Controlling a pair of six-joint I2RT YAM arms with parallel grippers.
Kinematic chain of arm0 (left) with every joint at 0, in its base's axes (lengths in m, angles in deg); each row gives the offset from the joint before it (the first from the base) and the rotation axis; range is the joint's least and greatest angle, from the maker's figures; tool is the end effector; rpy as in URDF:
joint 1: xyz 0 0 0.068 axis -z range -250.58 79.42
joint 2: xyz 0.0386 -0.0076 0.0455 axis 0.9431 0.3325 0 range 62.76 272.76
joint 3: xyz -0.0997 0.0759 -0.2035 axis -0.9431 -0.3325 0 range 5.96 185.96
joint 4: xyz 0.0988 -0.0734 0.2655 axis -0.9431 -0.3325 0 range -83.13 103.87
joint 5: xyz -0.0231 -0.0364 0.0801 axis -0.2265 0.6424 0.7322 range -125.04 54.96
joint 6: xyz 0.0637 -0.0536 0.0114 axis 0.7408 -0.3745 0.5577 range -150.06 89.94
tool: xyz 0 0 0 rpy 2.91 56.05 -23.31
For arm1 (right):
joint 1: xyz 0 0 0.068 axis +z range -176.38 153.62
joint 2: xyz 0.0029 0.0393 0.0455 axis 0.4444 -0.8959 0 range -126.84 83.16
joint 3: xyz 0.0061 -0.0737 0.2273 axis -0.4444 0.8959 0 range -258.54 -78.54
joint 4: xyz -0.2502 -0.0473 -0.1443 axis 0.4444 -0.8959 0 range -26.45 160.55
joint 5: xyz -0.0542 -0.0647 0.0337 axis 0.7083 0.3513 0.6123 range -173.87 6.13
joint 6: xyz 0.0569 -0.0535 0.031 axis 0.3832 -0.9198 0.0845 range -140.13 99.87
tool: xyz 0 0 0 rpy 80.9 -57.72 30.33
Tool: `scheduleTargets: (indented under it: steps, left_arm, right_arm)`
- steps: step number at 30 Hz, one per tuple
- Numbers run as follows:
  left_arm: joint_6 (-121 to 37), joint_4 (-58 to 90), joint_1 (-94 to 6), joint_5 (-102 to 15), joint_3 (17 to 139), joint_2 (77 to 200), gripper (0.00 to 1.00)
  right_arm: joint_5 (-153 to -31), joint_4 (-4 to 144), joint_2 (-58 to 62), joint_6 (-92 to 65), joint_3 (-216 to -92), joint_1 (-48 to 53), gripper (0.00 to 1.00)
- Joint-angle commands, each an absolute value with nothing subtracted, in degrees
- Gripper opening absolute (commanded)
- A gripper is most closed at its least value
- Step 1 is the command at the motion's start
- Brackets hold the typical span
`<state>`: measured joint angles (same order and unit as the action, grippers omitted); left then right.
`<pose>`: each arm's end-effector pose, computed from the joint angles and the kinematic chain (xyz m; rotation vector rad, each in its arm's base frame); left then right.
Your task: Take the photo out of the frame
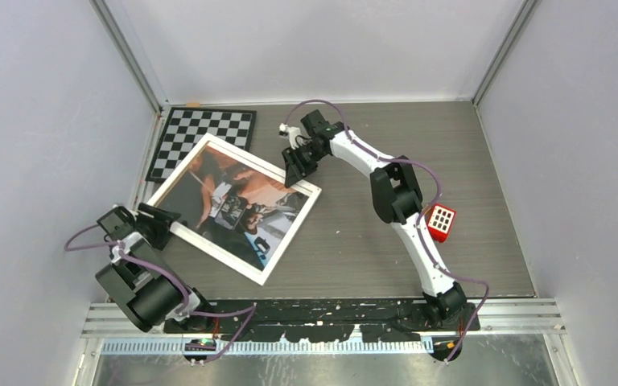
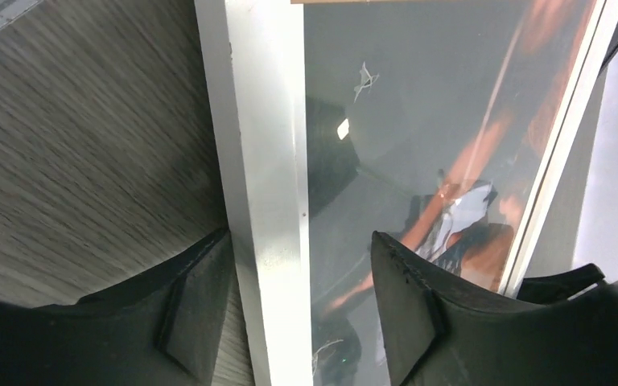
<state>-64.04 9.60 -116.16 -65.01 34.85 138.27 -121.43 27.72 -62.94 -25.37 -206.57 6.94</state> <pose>0.2252 0.1772 0.0672 -1.3387 1.9590 -0.5442 0.4410 0.3438 0.0964 -1.0856 2.4014 1.0314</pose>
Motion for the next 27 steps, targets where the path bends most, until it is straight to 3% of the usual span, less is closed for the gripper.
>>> scheduleTargets:
  steps: [1, 8, 12, 22, 27]
  left_arm:
    - [-65.10, 13.04, -111.66, -69.90, 34.71, 132.35, 0.59]
    - [-65.70, 13.60, -102.99, -70.37, 35.34, 128.50, 0.48]
    - [-64.90, 16.09, -96.75, -69.29, 37.37, 130.48, 0.42]
    - [-61.68, 17.38, -79.72, -66.80, 52.14, 148.83, 0.40]
    - [-61.14, 16.84, -71.34, -65.63, 64.37, 160.53, 0.41]
  right_arm:
    - [-123.78, 21.87, -59.94, -27.30, -201.63, 7.54, 0.45]
    - [-125.66, 22.45, -50.53, -28.70, -189.12, 6.92, 0.36]
    - [-126.49, 23.11, -45.71, -27.14, -181.50, 4.42, 0.36]
    - [-125.77, 26.49, -36.80, -23.83, -164.17, -4.13, 0.60]
    - [-124.56, 27.57, -31.44, -24.14, -156.62, -7.03, 0.67]
